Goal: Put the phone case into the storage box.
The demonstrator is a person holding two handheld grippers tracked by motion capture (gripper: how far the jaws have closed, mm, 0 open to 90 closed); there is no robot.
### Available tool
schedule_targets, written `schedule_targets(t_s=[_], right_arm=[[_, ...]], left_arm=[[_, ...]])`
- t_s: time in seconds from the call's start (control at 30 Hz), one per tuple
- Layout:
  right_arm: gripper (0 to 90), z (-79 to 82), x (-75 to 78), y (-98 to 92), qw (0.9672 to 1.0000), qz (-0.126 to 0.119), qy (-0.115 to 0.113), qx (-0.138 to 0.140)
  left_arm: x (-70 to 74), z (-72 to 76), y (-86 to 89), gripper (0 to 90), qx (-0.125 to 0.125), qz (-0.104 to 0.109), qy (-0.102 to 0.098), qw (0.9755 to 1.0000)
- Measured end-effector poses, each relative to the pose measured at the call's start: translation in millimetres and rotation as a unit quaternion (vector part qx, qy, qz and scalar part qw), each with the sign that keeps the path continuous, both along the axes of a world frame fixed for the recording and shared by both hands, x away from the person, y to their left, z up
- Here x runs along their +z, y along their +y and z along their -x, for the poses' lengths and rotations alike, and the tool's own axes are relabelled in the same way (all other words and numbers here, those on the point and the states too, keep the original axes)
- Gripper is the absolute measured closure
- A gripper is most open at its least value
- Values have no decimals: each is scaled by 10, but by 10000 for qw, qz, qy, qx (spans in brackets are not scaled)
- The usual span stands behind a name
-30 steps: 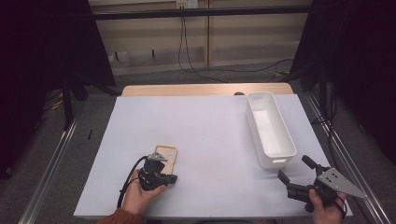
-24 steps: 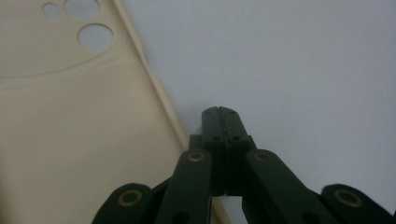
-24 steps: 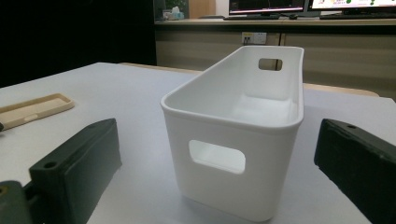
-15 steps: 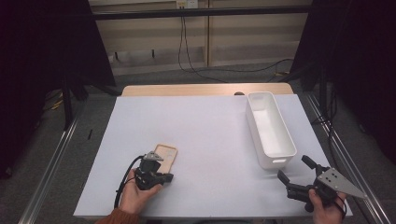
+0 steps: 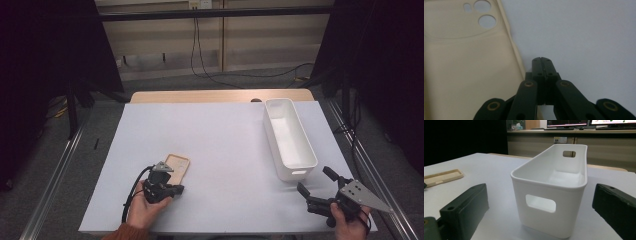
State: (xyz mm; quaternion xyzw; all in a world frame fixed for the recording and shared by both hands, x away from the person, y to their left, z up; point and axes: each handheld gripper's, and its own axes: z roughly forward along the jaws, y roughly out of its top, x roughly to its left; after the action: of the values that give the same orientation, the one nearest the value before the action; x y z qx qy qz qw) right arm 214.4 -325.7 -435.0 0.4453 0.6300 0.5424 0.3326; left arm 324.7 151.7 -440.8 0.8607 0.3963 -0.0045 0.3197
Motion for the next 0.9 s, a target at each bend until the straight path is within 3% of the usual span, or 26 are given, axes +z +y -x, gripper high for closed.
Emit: schedule_targets(t_s=[0.3,0.57,0.67,0.73,0.77,0.9], right_arm=[[0,-2,0,1,10000,3,2,12],[0,-4,-2,1,10000,19,0,31],[0,-5,-1,2,10000,-3,2,13],[0,-4,-1,3,10000,-6,2,20],[0,-4,-1,3,10000,-5,2,21],[0,-2,0,1,10000,-5,-3,16]], left_arm=[[36,22,0,892,22,264,-155,9995],[83,48,-1,770,-1,489,-367,9981],[114,62,14,659,119,527,-605,9967],[141,67,29,532,206,564,-742,9954],[155,71,34,526,204,598,-797,9948],[210,98,43,387,271,724,-1183,9900]])
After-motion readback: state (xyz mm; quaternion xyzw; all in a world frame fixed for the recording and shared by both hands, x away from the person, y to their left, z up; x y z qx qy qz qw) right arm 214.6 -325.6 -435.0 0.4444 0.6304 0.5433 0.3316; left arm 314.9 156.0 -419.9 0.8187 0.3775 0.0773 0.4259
